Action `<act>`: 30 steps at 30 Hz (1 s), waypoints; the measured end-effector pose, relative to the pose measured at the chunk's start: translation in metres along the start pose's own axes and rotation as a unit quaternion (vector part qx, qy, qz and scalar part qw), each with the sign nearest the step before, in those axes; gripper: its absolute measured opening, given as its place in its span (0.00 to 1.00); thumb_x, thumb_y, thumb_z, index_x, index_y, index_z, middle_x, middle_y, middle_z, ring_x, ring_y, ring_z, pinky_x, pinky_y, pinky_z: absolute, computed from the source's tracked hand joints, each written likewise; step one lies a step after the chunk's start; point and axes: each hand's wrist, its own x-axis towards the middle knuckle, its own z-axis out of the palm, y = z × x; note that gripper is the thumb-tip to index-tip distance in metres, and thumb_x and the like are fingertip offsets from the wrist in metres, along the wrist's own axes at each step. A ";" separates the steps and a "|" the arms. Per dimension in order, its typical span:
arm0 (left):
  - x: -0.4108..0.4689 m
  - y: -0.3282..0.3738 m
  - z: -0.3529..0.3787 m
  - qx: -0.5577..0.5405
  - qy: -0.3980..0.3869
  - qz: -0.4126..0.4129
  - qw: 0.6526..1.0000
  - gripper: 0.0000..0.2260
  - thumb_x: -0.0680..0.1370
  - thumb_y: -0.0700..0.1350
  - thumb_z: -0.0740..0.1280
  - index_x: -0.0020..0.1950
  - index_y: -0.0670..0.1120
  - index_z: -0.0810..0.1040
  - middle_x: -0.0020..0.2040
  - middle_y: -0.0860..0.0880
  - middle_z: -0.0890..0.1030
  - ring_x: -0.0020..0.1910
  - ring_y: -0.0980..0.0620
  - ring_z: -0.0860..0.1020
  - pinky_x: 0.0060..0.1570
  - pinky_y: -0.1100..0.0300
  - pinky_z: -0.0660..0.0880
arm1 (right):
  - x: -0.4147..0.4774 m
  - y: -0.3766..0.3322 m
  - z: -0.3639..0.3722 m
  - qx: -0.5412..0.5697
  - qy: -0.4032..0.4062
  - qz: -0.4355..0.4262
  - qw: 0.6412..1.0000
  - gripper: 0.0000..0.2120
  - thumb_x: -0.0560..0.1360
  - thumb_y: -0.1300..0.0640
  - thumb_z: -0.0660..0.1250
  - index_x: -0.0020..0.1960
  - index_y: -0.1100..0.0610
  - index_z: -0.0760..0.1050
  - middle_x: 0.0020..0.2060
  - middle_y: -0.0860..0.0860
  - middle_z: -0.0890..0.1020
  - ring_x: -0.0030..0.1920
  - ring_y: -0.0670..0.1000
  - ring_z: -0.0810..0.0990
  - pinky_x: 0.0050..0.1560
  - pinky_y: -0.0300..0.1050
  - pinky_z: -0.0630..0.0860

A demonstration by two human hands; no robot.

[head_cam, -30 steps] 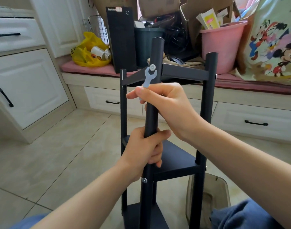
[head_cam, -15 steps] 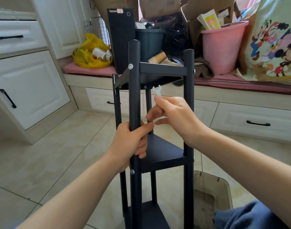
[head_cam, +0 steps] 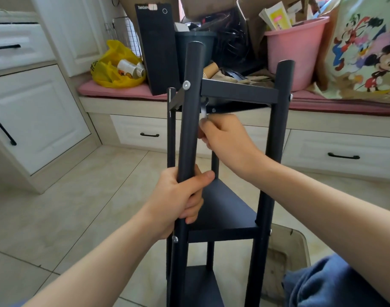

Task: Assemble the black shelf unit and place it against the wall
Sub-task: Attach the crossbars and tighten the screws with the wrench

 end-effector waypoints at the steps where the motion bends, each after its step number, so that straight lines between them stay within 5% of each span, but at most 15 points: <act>1: 0.000 0.000 0.001 0.000 -0.006 0.000 1.000 0.20 0.80 0.41 0.67 0.30 0.46 0.64 0.22 0.48 0.59 0.18 0.52 0.57 0.21 0.64 0.58 | 0.000 -0.001 0.000 0.001 0.012 -0.012 1.000 0.24 0.80 0.60 0.58 0.26 0.48 0.71 0.25 0.49 0.67 0.28 0.48 0.64 0.34 0.43 0.64; 4: 0.000 0.000 0.002 -0.001 -0.016 -0.002 1.000 0.20 0.80 0.41 0.67 0.29 0.46 0.66 0.22 0.48 0.60 0.17 0.52 0.58 0.21 0.64 0.59 | -0.001 -0.002 -0.002 -0.001 0.041 -0.039 0.998 0.30 0.80 0.62 0.60 0.21 0.44 0.69 0.21 0.44 0.64 0.25 0.44 0.61 0.28 0.35 0.61; 7: 0.000 0.001 0.004 -0.007 -0.017 -0.004 1.000 0.21 0.80 0.41 0.67 0.29 0.47 0.66 0.21 0.48 0.59 0.17 0.53 0.57 0.20 0.65 0.58 | -0.001 -0.002 -0.005 0.006 0.065 -0.054 0.996 0.25 0.80 0.63 0.60 0.26 0.46 0.71 0.18 0.43 0.64 0.23 0.43 0.62 0.27 0.35 0.60; 13: 0.002 0.002 0.005 -0.012 0.006 -0.014 1.000 0.21 0.80 0.41 0.66 0.32 0.46 0.60 0.22 0.48 0.57 0.18 0.53 0.55 0.21 0.65 0.56 | 0.000 0.001 -0.008 -0.020 0.077 -0.082 0.993 0.16 0.81 0.59 0.60 0.39 0.58 0.80 0.18 0.43 0.67 0.23 0.43 0.66 0.29 0.36 0.64; 20: 0.003 0.001 0.002 -0.018 0.005 -0.021 1.000 0.21 0.80 0.41 0.66 0.31 0.46 0.60 0.22 0.49 0.57 0.18 0.53 0.55 0.21 0.66 0.57 | 0.006 0.002 -0.007 -0.036 0.073 -0.088 0.993 0.15 0.78 0.61 0.62 0.36 0.70 0.77 0.19 0.46 0.65 0.24 0.45 0.62 0.27 0.36 0.61; 30: 0.002 0.002 0.001 -0.016 -0.008 -0.013 1.000 0.22 0.80 0.41 0.66 0.30 0.46 0.60 0.21 0.49 0.58 0.17 0.54 0.56 0.20 0.66 0.58 | 0.004 -0.001 -0.005 -0.046 0.077 -0.107 0.990 0.15 0.78 0.60 0.63 0.36 0.67 0.78 0.22 0.49 0.69 0.24 0.44 0.66 0.27 0.33 0.63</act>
